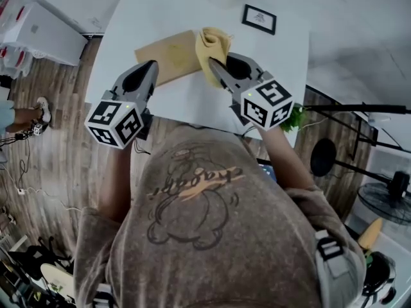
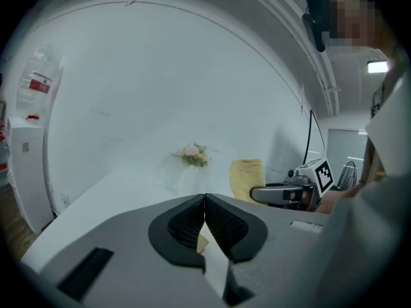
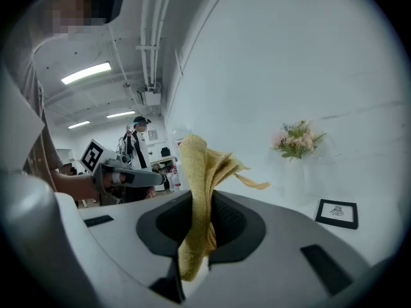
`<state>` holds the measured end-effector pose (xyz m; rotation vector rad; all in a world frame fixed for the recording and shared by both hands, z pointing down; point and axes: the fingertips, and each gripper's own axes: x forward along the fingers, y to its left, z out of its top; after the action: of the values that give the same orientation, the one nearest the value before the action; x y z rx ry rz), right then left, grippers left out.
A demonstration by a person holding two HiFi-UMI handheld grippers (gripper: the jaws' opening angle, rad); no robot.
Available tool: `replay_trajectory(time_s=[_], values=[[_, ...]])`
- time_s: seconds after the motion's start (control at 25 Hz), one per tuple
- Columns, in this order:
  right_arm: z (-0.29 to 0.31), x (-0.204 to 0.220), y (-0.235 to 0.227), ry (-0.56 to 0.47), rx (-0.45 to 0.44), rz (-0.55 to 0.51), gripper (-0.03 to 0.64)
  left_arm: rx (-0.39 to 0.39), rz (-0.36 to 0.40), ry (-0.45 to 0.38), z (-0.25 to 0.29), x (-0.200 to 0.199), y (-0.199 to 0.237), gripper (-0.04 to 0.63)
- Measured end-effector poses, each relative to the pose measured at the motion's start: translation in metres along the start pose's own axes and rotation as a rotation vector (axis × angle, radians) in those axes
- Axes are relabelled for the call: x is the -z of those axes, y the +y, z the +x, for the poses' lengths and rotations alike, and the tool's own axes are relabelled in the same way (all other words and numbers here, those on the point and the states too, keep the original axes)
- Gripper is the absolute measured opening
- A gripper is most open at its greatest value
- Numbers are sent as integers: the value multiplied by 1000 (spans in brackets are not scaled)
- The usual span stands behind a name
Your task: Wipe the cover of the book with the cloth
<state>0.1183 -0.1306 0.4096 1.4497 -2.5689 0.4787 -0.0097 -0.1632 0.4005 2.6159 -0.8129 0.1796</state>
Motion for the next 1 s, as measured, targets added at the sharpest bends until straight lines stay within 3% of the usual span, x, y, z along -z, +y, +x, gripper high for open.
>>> replay_trajectory(time_s=[0.16,0.28,0.4,0.6,1.0], values=[[-11,-1,11,-126,33,-20,64,-15,85,-80,0,-2,-6,3],[-14,3,10,-186,63,-18,63,-40,99,-138,-4,-4,-1,3],[-13,17,2,-176,98,-26,63,-67,90,-177,-8,-1,9,3],[-9,38,-13,-145,134,-22,61,-110,105,-172,-6,16,26,3],[14,58,-6,-89,108,0,61,-158,69,-144,-10,40,44,3]])
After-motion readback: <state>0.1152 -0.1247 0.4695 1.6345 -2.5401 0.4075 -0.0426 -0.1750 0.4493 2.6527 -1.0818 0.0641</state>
